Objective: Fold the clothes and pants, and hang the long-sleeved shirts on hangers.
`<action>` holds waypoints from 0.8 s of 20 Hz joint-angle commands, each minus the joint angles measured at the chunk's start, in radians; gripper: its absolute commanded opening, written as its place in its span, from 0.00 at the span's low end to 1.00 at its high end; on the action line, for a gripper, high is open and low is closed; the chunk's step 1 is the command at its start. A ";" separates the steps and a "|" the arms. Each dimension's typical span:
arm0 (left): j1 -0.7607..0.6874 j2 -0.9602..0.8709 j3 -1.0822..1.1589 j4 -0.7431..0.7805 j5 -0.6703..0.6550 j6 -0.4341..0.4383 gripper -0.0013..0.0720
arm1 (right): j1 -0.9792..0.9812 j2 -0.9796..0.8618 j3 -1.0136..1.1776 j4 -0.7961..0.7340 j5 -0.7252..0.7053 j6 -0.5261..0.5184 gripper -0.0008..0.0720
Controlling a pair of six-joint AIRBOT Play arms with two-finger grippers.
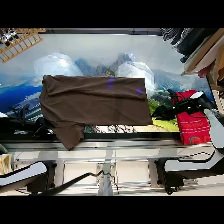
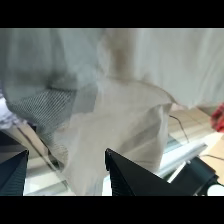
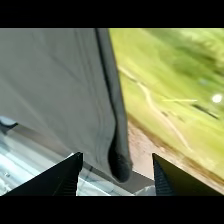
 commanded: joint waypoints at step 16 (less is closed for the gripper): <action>0.031 0.043 0.066 -0.031 -0.050 0.013 0.35 | 0.108 0.164 -0.026 0.098 0.024 -0.066 0.04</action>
